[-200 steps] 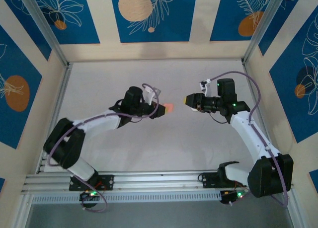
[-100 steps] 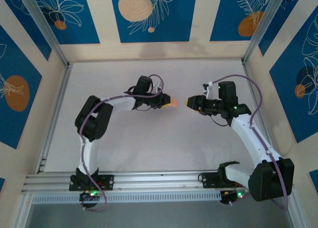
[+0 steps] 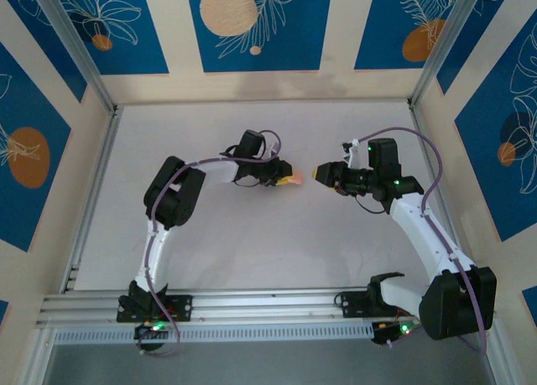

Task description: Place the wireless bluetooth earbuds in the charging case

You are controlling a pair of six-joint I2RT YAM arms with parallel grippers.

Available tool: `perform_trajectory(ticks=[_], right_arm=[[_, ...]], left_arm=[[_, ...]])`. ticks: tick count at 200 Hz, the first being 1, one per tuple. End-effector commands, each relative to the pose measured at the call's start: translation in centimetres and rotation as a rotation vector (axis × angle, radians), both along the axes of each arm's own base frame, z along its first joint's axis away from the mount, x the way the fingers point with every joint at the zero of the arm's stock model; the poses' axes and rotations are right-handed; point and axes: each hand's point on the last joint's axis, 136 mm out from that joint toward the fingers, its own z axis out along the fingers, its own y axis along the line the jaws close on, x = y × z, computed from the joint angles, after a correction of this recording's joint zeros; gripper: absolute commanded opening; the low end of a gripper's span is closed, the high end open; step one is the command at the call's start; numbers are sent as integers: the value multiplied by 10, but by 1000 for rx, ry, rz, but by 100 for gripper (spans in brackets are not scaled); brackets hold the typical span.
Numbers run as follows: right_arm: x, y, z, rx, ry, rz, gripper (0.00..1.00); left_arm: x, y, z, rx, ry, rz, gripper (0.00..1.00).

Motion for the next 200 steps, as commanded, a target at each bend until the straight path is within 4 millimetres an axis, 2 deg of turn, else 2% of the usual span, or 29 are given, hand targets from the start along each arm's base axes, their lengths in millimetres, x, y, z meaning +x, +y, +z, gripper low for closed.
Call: perform_trajectory(ticks=[1,55,71,90,109,117,121,123,124,126,128,129,137,139,141,144,175,200], right_arm=[[-2,3,-2,7,9,7,46],[-2,0,-2,-11,5,-3,50],[-1,-3,-2,-24,-2,-10,51],[4,-10,-5,-56,-21,-33,53],[14,-23,-10,-118,-56,-79,56],[20,-31,-12,-148,-74,-104,58],[23,-35,-14,-164,-83,-117,59],[24,-37,-15,-171,-86,-123,59],[25,-37,-15,-175,-90,-126,59],[26,-39,-16,-180,-95,-131,60],[28,-41,-16,-188,-102,-138,60],[29,-42,-17,-191,-105,-141,60],[36,-51,-21,-225,-130,-173,65],[38,-54,-22,-232,-137,-180,74],[41,-57,-23,-242,-144,-191,93],[44,-61,-24,-256,-157,-205,100],[72,-108,-46,-447,-300,-355,99],[79,-134,-59,-548,-379,-429,99]], left_arm=[[-3,-8,0,4,24,-24,27],[-8,9,-6,120,-3,-42,47],[-7,23,-4,167,-24,-37,50],[-4,48,6,237,-83,-15,53],[0,84,25,324,-168,23,64],[3,100,37,358,-212,49,73],[3,108,43,375,-232,63,78],[5,112,49,381,-250,71,83],[4,115,46,390,-245,73,86],[5,119,55,391,-269,82,96],[5,124,53,405,-268,86,99],[5,125,60,403,-284,93,100],[7,144,74,446,-346,126,100],[8,148,77,462,-363,133,100],[8,153,81,474,-382,142,100],[8,162,86,502,-412,156,100],[8,251,135,861,-798,336,100],[-10,316,150,1092,-1018,552,100]])
